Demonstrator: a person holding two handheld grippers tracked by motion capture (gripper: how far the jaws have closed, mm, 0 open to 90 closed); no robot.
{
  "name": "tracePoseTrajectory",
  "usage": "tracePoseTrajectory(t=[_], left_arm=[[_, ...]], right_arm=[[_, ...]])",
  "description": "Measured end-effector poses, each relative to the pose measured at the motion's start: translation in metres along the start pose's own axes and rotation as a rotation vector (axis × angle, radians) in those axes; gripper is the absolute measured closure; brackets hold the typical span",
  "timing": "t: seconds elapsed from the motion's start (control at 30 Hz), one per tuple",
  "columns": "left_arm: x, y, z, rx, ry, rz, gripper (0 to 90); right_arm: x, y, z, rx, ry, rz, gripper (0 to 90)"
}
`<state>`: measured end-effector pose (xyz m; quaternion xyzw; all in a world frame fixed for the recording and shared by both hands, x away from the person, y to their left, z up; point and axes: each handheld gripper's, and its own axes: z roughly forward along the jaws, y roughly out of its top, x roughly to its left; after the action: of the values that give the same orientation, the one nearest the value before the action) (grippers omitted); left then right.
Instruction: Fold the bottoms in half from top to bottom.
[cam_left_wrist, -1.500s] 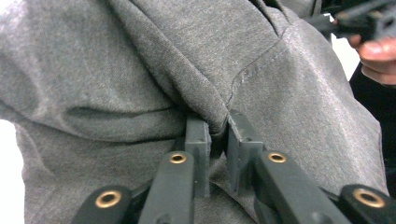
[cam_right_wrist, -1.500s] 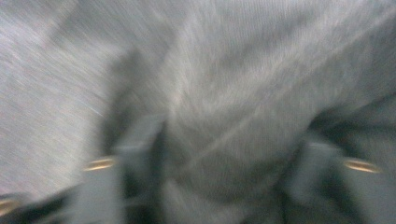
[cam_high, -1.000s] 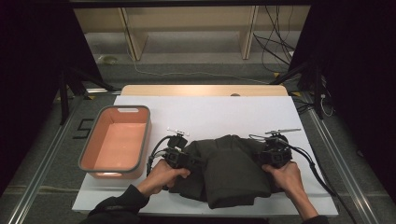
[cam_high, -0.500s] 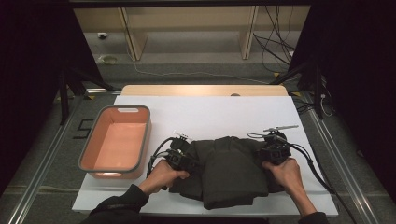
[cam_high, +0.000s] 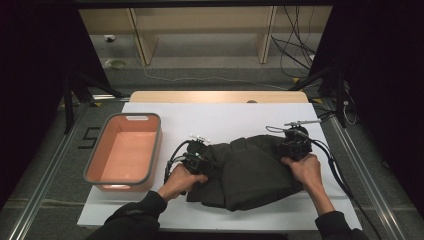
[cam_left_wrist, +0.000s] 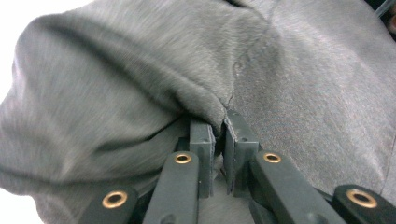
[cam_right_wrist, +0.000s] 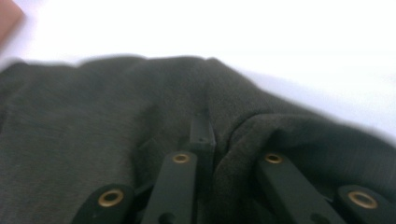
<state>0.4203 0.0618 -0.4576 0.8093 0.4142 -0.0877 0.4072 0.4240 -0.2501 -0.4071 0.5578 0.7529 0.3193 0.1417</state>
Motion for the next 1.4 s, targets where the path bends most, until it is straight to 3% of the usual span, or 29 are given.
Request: tracePoseTrajectory(t=[0.17, 0.23, 0.33, 0.43, 0.57, 0.7, 0.83, 1.03, 1.17, 1.4], left_arm=[[-0.004, -0.003, 0.000, 0.014, 0.028, 0.045, 82.6], [-0.004, -0.004, -0.001, 0.011, 0.024, 0.035, 82.2], [-0.008, -0.005, -0.005, 0.006, 0.025, 0.039, 81.9], [-0.013, -0.005, -0.011, 0.017, 0.037, 0.032, 78.2], [-0.022, -0.006, -0.030, -0.001, 0.038, 0.037, 70.0], [-0.038, -0.004, -0.040, -0.047, 0.005, 0.062, 69.5], [-0.056, -0.002, -0.025, -0.040, -0.028, 0.108, 72.5], [-0.068, -0.002, 0.000, -0.002, -0.053, 0.159, 87.8], [-0.068, -0.011, 0.019, 0.056, -0.058, 0.181, 89.4], [-0.061, -0.024, 0.039, 0.134, -0.014, 0.200, 89.6]], right_arm=[[-0.005, -0.010, 0.002, 0.020, -0.017, -0.012, 77.0], [-0.005, -0.012, -0.001, 0.019, -0.025, -0.023, 75.4], [-0.008, -0.013, -0.005, 0.022, -0.038, -0.008, 64.1], [-0.010, -0.016, -0.015, 0.004, -0.053, -0.002, 62.8], [-0.008, -0.021, -0.030, -0.003, -0.033, -0.008, 63.8], [-0.010, -0.024, -0.022, 0.019, -0.020, 0.009, 65.6], [-0.009, -0.023, -0.019, 0.021, -0.022, 0.004, 76.3], [-0.011, -0.016, -0.014, 0.022, -0.027, 0.005, 86.9], [-0.014, -0.007, -0.016, -0.005, -0.034, 0.006, 87.4], [-0.023, 0.008, -0.019, -0.048, -0.070, 0.027, 87.8]])
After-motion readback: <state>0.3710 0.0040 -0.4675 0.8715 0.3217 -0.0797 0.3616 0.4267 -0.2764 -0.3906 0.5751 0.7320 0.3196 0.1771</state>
